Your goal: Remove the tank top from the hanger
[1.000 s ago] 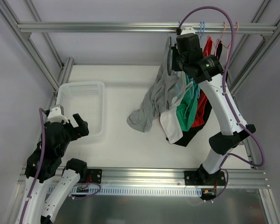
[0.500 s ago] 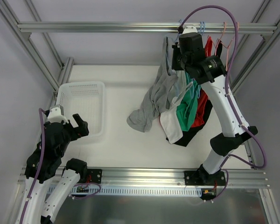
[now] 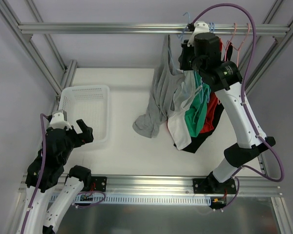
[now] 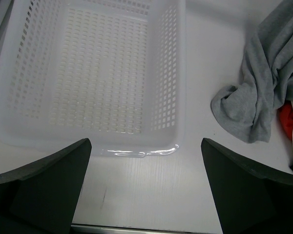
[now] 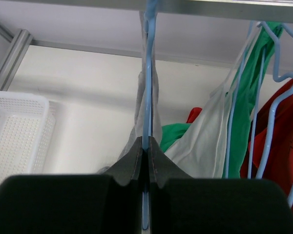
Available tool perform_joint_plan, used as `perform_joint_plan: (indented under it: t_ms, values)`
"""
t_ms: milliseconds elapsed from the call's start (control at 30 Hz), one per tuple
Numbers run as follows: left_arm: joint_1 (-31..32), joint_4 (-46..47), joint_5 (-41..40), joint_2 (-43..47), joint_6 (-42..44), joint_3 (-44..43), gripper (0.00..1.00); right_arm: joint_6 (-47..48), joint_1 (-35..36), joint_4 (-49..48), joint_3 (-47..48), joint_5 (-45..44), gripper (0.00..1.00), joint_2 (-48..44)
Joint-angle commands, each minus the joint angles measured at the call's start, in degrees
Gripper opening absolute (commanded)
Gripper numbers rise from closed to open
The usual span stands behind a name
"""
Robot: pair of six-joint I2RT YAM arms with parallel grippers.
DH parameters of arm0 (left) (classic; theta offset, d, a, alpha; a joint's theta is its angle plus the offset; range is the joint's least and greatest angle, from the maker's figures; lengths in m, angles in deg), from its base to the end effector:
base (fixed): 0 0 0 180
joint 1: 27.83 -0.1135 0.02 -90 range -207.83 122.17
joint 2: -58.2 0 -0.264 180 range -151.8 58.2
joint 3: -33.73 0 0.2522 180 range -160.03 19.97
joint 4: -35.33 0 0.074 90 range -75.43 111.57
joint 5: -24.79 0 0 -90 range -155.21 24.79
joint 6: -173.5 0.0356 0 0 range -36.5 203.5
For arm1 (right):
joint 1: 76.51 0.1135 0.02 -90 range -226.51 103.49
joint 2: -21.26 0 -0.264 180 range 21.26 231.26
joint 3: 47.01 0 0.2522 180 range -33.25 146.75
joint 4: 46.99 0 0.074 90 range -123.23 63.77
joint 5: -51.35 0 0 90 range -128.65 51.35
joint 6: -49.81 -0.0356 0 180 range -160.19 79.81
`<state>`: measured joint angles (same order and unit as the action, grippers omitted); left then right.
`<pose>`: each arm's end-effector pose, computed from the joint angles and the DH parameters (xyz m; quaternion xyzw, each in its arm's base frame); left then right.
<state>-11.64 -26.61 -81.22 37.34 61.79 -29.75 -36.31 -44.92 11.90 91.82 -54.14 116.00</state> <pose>0.0613 -0.0076 0.3425 -0.1194 0.8030 -0.0786 0.5786 0.2841 0.1635 0.5244 -0.1608 0.7728 0.0411 0.6126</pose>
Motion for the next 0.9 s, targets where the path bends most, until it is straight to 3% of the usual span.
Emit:
perform_joint_plan:
  t_ms: [0,100,200,233,367,467,667,867]
  values:
    - [0.4,2.7,2.6,0.1,0.9,0.1,0.99,1.5,-0.1,-6.5,-0.8,3.3,0.0,-4.8]
    - [0.4,3.4,4.8,-1.8,1.1,-0.6,0.99,1.9,-0.1,-6.5,-4.3,6.2,0.0,-9.4]
    - [0.5,7.7,11.8,-4.4,0.0,-1.6,0.99,1.8,0.0,-6.5,-11.2,9.8,0.0,-15.6]
    - [0.4,9.5,17.9,-6.1,-0.5,-1.9,0.99,1.7,0.0,-6.5,-15.0,11.3,0.0,-17.2]
    - [0.6,26.0,35.4,-12.3,-4.1,-3.8,0.99,0.5,0.0,-6.5,-26.1,18.9,0.0,-26.1]
    - [2.3,33.5,40.3,-18.5,-6.8,-6.5,0.98,-1.2,0.1,-6.5,-34.7,24.2,0.0,-33.5]
    - [12.4,38.6,37.4,-33.5,-0.8,-20.9,0.98,-4.4,0.4,-5.5,-44.2,35.7,0.0,-44.9]
    - [24.1,38.6,30.9,-45.0,5.4,-30.7,0.88,-7.8,0.5,-5.8,-46.9,37.0,0.0,-49.8]
